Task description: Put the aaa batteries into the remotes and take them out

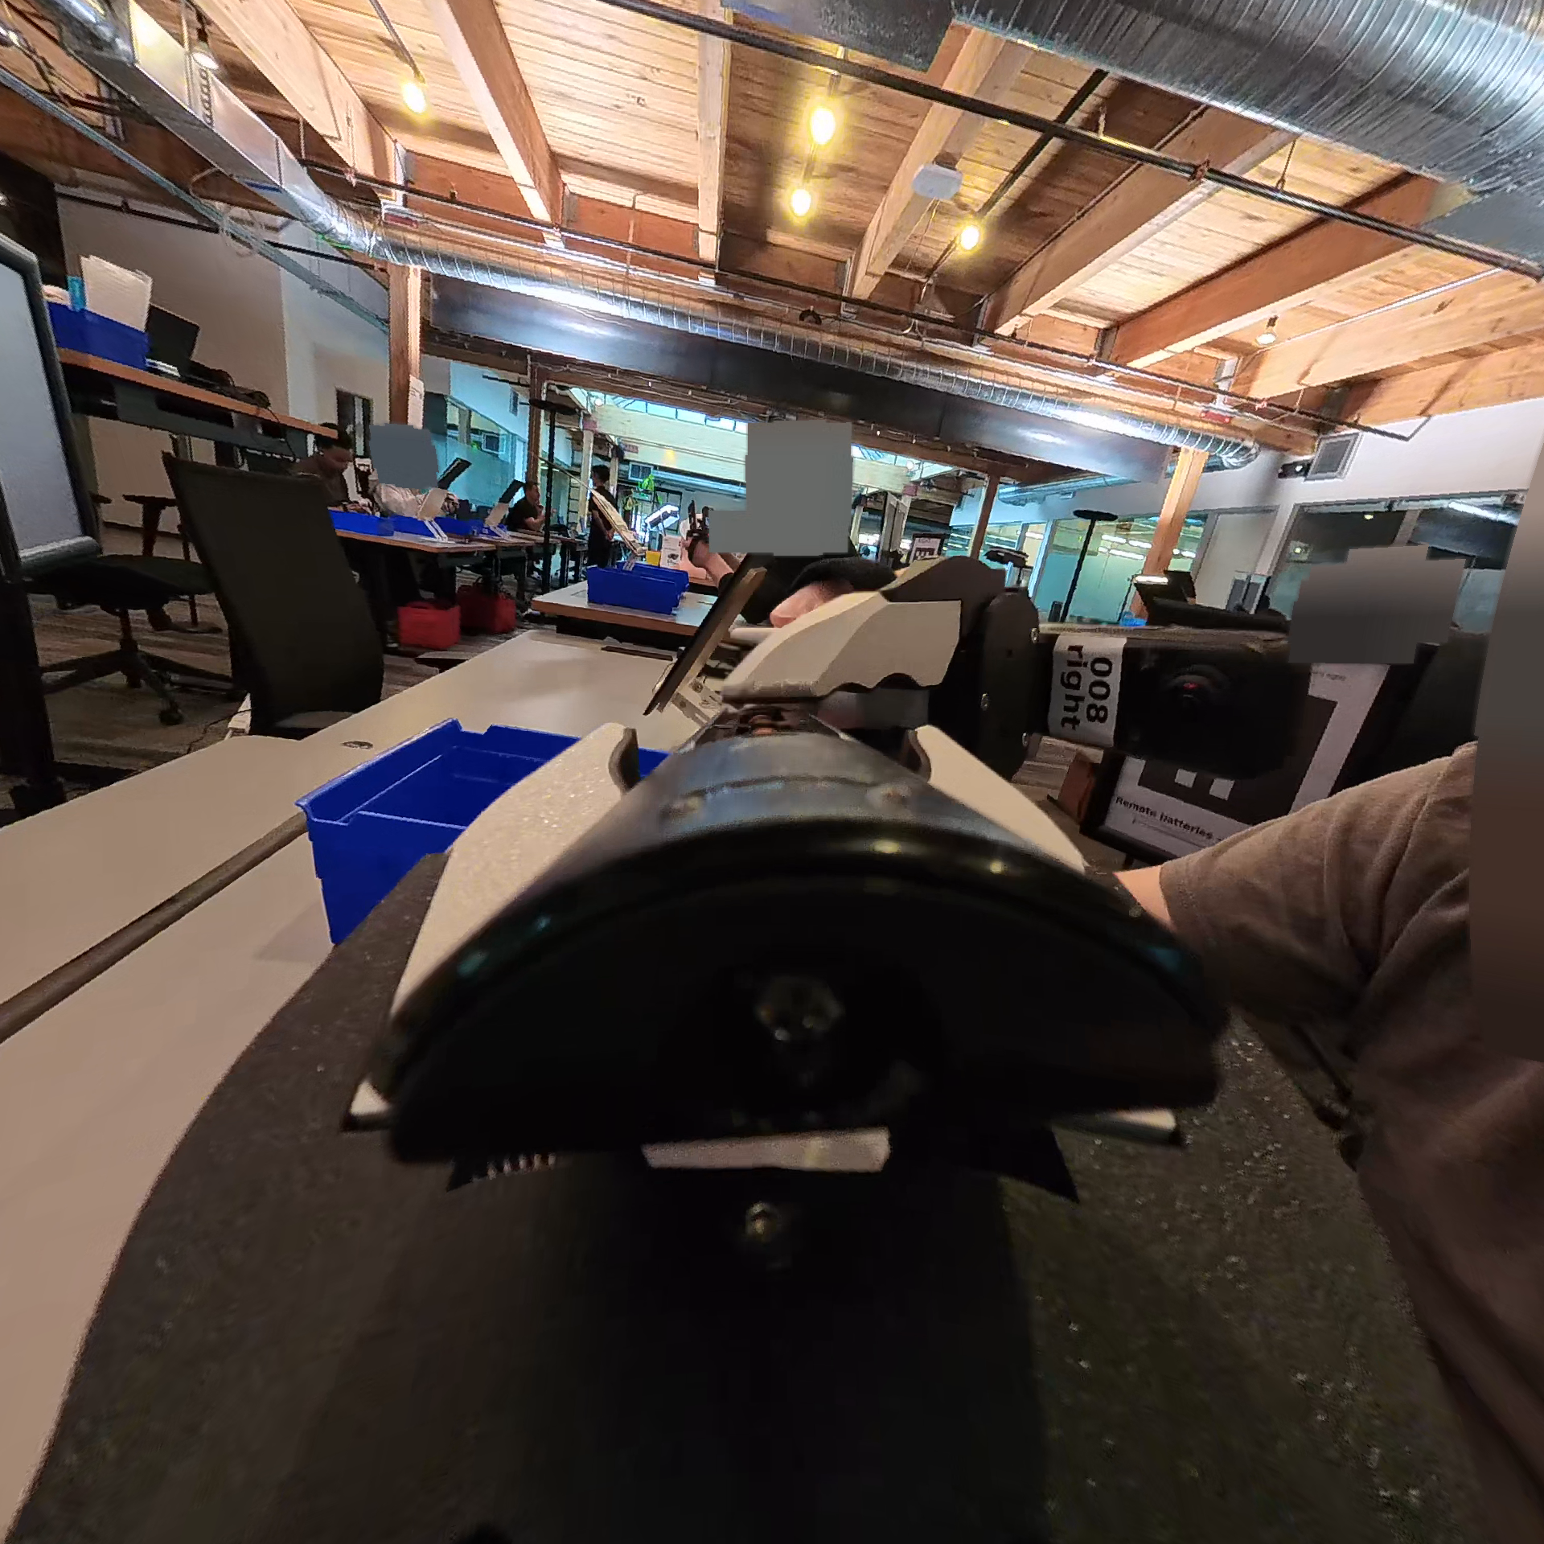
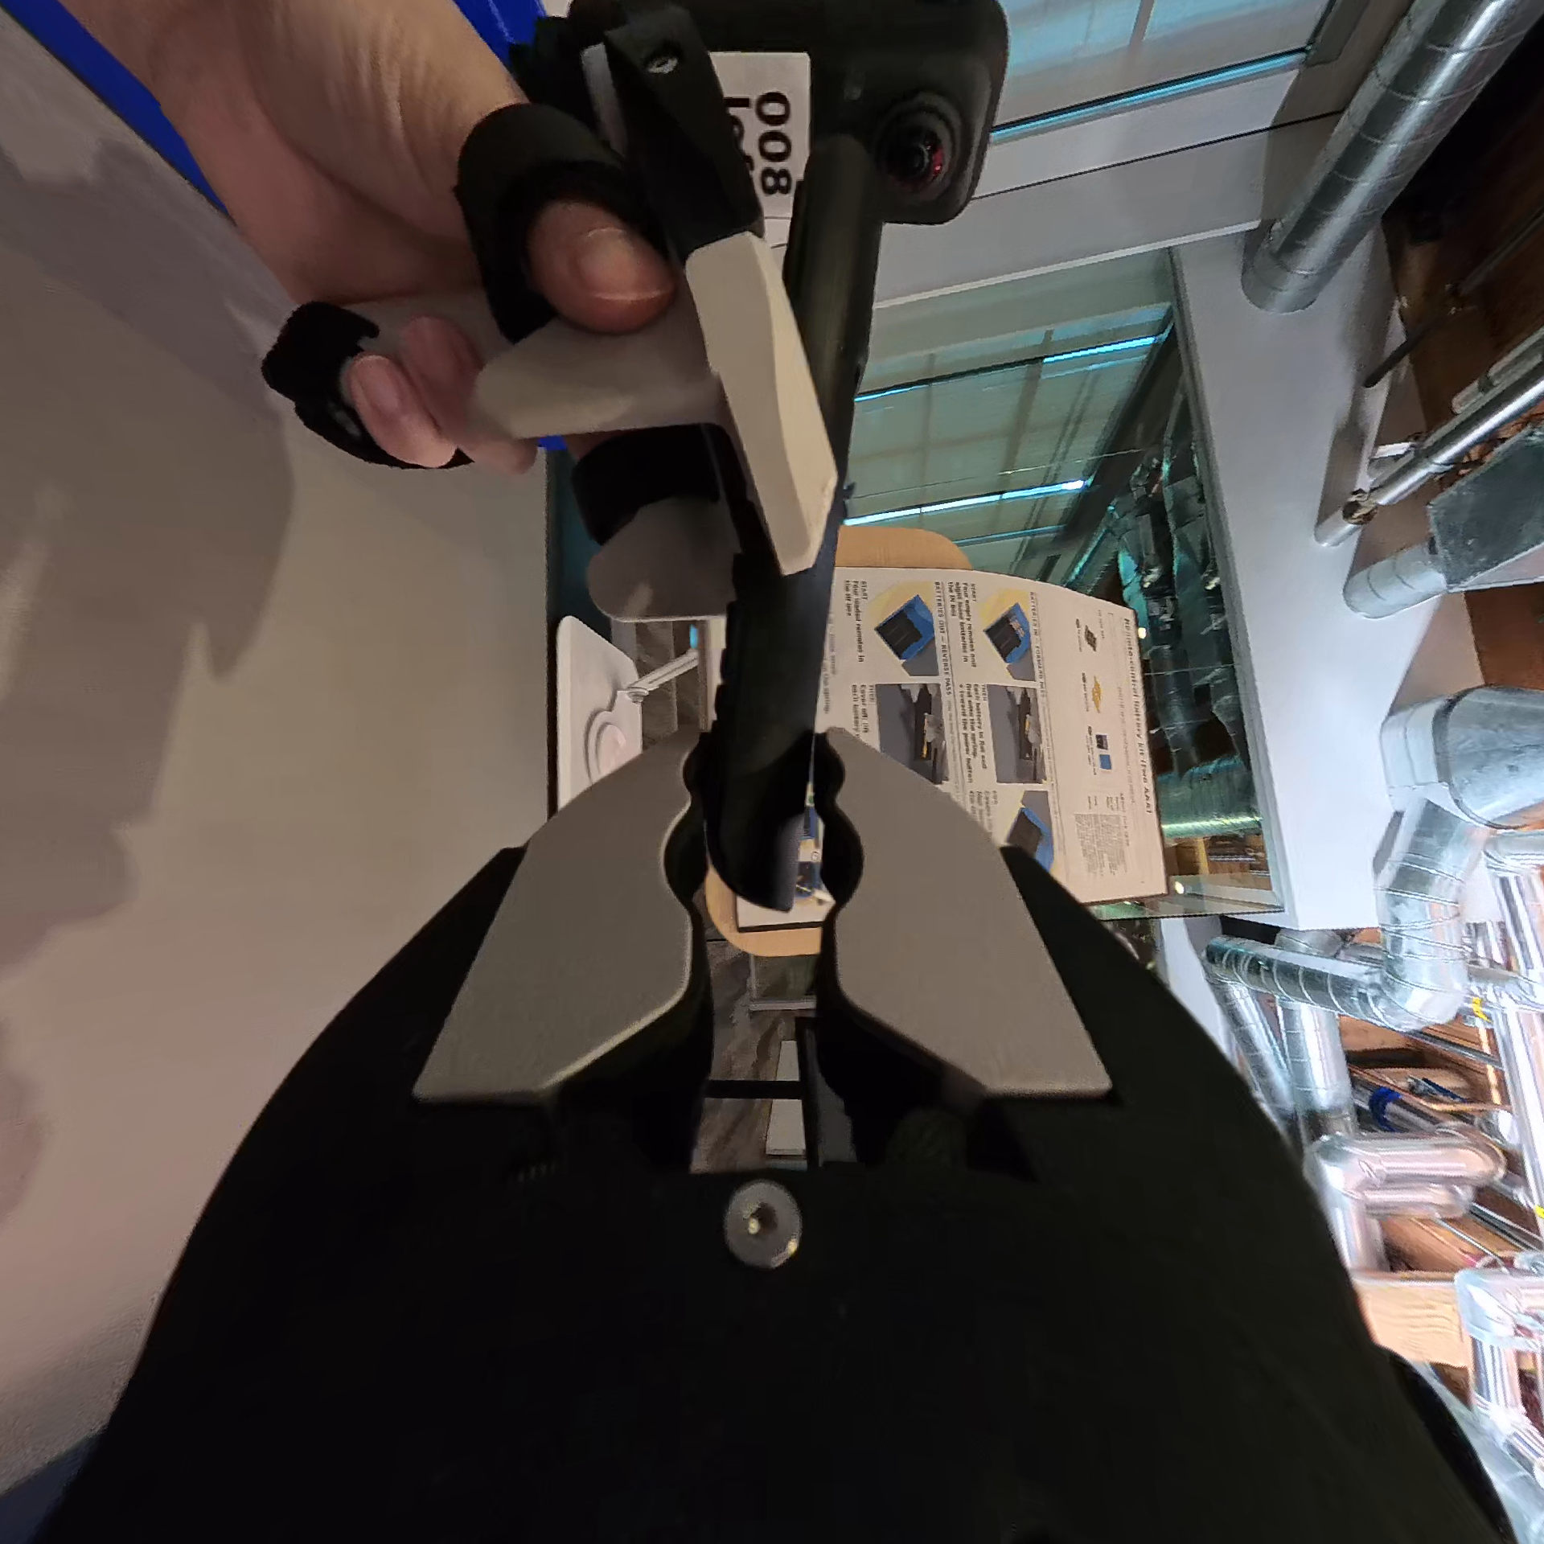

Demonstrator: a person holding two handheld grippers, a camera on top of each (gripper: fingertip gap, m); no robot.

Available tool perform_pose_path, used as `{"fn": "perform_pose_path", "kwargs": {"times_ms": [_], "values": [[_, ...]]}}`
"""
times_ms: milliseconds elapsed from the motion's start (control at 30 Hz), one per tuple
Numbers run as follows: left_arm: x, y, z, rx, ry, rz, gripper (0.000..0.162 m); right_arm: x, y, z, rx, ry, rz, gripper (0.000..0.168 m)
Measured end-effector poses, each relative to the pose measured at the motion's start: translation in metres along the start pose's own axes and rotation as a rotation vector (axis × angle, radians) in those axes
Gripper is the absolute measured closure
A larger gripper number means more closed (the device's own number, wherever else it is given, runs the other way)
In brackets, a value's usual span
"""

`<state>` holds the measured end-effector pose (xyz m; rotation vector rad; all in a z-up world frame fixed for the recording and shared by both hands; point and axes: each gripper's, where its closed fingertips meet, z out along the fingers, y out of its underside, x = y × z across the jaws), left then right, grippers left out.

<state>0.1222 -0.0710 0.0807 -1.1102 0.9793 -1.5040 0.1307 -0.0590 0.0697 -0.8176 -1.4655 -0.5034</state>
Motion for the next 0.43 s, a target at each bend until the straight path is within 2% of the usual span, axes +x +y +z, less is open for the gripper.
{"fn": "perform_pose_path", "kwargs": {"times_ms": [33,200,267,333,433], "values": [[0.0,-0.001,-0.001,0.008,0.002,-0.008,0.102,0.002,0.001,0.001,-0.002,0.017,0.005,0.142],[-0.004,-0.014,-0.01,0.09,0.025,-0.096,0.02,0.01,0.01,0.003,-0.013,0.054,0.096,0.128],[-0.006,-0.016,-0.013,0.113,0.046,-0.138,0.015,0.01,0.011,0.003,0.001,0.04,0.143,0.125],[-0.009,-0.017,-0.015,0.121,0.04,-0.141,0.022,0.008,0.011,0.005,0.018,0.021,0.19,0.125],[-0.007,-0.021,-0.018,0.133,0.058,-0.12,0.019,0.005,0.012,0.006,0.033,0.005,0.226,0.124]]}}
